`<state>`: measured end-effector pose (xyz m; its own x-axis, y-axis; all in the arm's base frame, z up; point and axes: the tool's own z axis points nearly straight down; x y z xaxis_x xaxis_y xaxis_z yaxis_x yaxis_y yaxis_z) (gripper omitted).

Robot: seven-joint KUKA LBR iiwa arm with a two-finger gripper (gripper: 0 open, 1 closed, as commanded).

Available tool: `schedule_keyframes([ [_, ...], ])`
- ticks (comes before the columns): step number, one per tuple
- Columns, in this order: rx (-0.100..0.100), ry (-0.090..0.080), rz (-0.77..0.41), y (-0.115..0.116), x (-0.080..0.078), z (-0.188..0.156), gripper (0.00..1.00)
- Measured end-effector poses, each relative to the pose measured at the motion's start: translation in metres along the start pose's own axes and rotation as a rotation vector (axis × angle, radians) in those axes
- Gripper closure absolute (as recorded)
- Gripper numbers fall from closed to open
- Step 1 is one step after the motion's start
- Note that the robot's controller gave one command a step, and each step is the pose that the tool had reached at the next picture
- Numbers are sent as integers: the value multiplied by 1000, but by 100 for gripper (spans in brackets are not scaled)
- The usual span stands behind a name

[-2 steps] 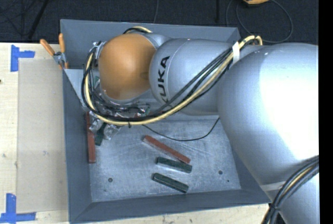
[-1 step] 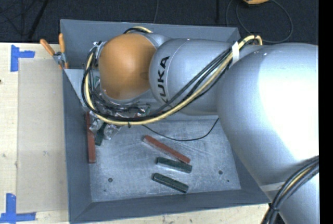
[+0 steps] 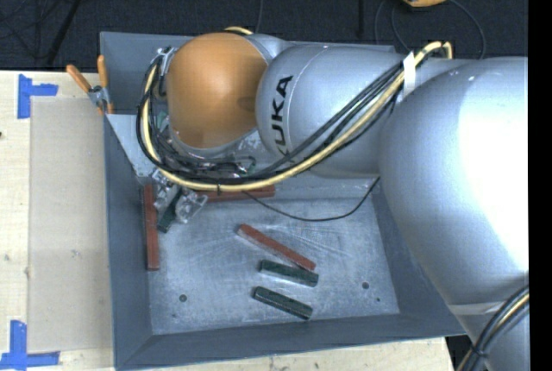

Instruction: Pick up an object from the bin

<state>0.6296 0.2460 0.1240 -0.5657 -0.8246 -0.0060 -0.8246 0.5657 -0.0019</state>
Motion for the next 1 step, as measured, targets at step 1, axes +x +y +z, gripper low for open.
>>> schedule_keyframes([
  [1, -2, 2, 2, 0, 1, -6, 100],
])
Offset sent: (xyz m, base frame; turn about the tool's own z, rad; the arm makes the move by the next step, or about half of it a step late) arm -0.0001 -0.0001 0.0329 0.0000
